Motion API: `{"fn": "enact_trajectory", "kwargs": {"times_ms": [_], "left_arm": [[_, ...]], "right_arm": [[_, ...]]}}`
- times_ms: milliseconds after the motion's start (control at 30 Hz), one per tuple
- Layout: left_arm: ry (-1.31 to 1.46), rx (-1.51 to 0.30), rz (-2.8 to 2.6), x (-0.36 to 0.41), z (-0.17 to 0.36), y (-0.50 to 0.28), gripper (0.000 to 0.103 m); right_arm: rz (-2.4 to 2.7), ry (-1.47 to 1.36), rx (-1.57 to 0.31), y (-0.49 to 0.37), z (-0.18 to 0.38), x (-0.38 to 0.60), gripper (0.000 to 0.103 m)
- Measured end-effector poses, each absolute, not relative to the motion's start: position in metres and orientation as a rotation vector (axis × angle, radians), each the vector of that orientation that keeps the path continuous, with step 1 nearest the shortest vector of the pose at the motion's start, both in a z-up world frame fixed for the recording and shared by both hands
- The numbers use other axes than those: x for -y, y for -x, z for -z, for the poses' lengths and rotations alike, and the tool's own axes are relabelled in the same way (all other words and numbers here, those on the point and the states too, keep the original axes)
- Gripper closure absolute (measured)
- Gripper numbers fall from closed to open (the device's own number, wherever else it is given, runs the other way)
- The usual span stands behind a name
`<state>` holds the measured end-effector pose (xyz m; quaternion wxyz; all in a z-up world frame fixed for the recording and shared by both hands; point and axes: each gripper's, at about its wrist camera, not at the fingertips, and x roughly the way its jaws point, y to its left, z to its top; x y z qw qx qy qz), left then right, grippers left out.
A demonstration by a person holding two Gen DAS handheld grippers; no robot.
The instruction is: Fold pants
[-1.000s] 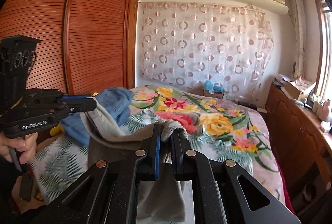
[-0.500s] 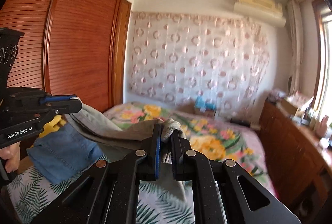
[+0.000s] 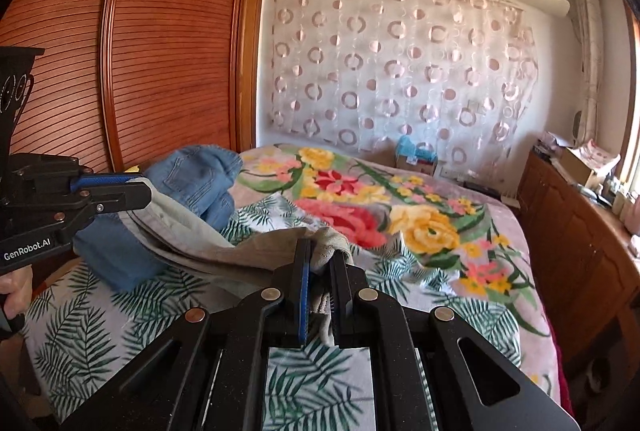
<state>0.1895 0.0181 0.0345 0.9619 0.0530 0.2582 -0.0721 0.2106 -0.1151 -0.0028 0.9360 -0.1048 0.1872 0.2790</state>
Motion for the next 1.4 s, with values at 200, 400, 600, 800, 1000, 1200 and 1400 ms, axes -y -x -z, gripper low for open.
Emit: {"fn": "enact_trajectory", "kwargs": {"times_ms": [200, 400, 600, 800, 1000, 1200, 1400], "left_arm": [[-0.092, -0.537, 0.169, -0.017, -0.027, -0.172, 0.094], [-0.067, -0.563, 0.182, -0.016, -0.01, -0.143, 0.094], [-0.096, -0.608, 0.19, -0.008, 0.012, -0.117, 0.094], [-0.13, -0.65, 0.208, 0.005, 0.035, -0.098, 0.094], [-0.095, -0.676, 0.213, 0.002, 0.053, -0.086, 0.094], [-0.045, -0.682, 0.215, -0.005, 0.053, -0.074, 0.094], [-0.028, -0.684, 0.22, -0.007, 0.051, -0.065, 0.094]], "right_arm": [[-0.575, 0.198, -0.427, -0.198, 0.004, 0.12, 0.095], [-0.59, 0.19, -0.471, -0.177, 0.017, 0.122, 0.095], [-0.601, 0.203, -0.518, -0.154, 0.028, 0.128, 0.095], [-0.615, 0.17, -0.579, -0.144, 0.037, 0.14, 0.095], [-0.628, 0.118, -0.623, -0.139, 0.044, 0.15, 0.095], [-0.637, 0.127, -0.62, -0.128, 0.041, 0.151, 0.095], [-0.658, 0.126, -0.61, -0.111, 0.041, 0.159, 0.095]]}}
